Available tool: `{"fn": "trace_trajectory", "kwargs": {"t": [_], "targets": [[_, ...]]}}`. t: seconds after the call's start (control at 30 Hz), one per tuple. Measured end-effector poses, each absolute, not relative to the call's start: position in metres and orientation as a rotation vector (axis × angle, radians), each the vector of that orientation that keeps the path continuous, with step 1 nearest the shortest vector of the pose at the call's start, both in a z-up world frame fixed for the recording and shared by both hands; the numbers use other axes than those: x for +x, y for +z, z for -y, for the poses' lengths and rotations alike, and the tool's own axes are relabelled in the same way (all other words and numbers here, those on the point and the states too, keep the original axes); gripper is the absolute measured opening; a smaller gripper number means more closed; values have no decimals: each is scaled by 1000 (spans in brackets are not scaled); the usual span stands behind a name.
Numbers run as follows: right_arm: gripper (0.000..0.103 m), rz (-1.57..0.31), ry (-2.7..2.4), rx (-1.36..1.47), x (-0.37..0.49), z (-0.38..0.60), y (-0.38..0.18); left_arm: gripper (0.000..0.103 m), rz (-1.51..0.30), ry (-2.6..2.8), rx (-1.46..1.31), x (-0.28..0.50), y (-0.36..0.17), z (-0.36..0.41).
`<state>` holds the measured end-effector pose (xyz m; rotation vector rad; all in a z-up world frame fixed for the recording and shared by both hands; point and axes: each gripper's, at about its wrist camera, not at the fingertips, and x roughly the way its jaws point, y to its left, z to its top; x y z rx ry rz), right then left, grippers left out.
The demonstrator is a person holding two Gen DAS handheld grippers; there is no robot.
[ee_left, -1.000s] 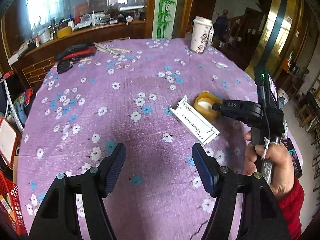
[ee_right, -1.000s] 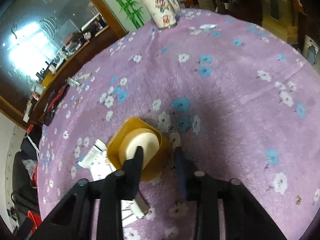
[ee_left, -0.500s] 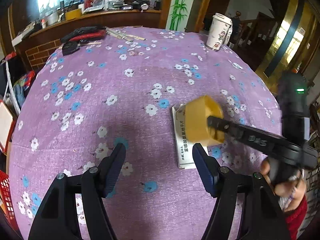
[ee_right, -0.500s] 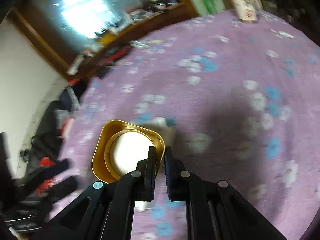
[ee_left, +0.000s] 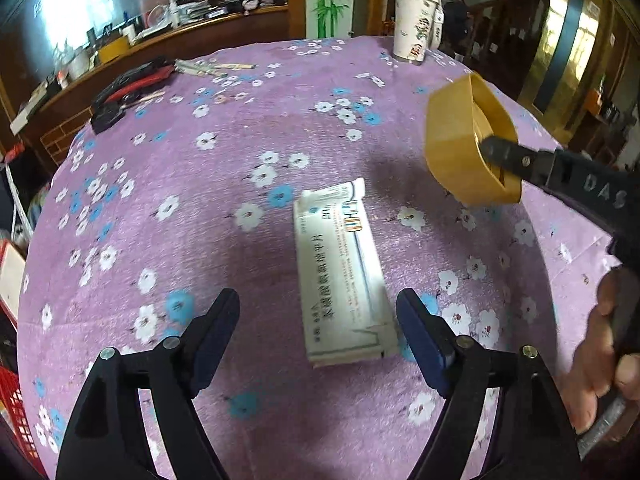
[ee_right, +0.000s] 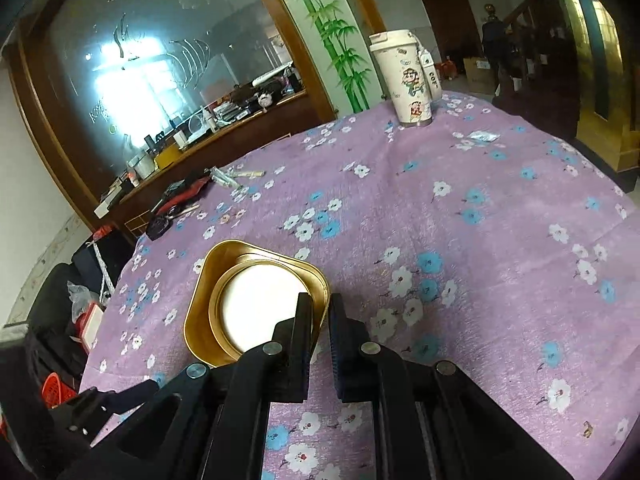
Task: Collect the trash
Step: 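Grasp the gold tray with the white roll using the right tool, then grasp the white medicine box with the left tool while the right tool holds the gold tray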
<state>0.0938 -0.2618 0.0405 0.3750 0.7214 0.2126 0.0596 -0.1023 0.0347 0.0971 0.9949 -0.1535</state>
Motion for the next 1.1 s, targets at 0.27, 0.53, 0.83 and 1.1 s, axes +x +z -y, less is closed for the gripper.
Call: {"fn": "trace_trajectory", "kwargs": {"t": [0.27, 0.53, 0.83, 1.1], "targets": [[9, -717, 233, 354, 94, 250, 41, 45, -1001, -177, 38, 72, 22, 92], [8, -728, 217, 345, 98, 249, 37, 76, -1019, -207, -16, 75, 15, 90], [9, -728, 223, 319, 98, 244, 37, 49, -950, -174, 88, 70, 9, 98], [8, -732, 230, 266, 97, 232, 36, 49, -865, -119, -19, 72, 26, 62]]}}
